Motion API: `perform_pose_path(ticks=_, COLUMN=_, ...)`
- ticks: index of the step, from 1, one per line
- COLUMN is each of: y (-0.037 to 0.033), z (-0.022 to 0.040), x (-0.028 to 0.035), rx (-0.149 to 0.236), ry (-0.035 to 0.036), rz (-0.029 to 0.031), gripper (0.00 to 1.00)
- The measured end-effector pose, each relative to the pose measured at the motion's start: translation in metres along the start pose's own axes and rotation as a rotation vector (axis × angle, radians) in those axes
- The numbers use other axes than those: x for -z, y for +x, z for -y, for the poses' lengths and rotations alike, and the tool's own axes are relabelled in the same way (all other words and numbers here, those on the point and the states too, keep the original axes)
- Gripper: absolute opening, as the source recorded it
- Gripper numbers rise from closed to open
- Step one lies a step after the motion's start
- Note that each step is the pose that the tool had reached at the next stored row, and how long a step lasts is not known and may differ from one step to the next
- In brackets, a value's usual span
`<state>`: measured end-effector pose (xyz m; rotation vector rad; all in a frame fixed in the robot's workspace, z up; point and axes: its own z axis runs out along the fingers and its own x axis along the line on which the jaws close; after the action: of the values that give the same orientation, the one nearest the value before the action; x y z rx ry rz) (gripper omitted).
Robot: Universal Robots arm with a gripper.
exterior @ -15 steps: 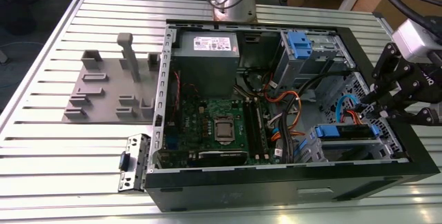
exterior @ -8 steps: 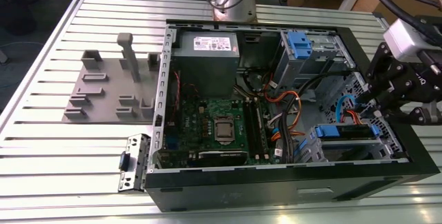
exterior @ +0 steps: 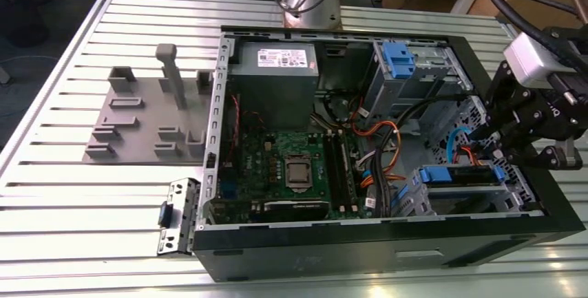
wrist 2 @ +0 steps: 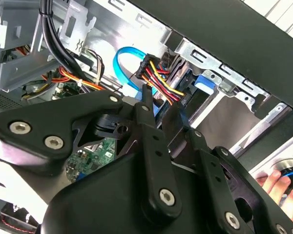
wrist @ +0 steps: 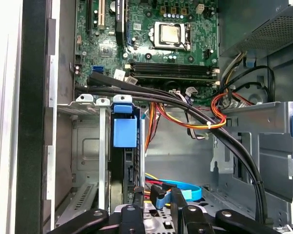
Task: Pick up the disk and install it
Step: 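Insert the second disk wire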
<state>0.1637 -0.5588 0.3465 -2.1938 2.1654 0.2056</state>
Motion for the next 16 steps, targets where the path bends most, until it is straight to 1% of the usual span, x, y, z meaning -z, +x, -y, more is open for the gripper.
perform_pose_path(ticks=4, y=0.0000, z=0.0000, x=-0.0001, rx=0.000, ry=0.0000, rz=0.0002, gripper=0.34)
perform_pose_path(ticks=6, y=0.0000, z=0.0000, x=-0.0002, rx=0.000, ry=0.0000, rz=0.0002, gripper=0.22)
perform_pose_path(ticks=7, y=0.0000, z=0.0000, x=-0.0002, rx=0.000, ry=0.0000, rz=0.0002, gripper=0.22)
perform_pose_path(ticks=8, y=0.0000, z=0.0000, x=-0.0002, rx=0.000, ry=0.0000, rz=0.0001, gripper=0.16)
perform_pose_path(ticks=13, y=0.0001, z=0.0000, x=-0.0003, rx=0.000, ry=0.0000, rz=0.0002, gripper=0.16)
perform_pose_path(ticks=16, y=0.0026, z=-0.0031, x=-0.0001, rx=0.001, ry=-0.0001, rz=0.0002, gripper=0.16)
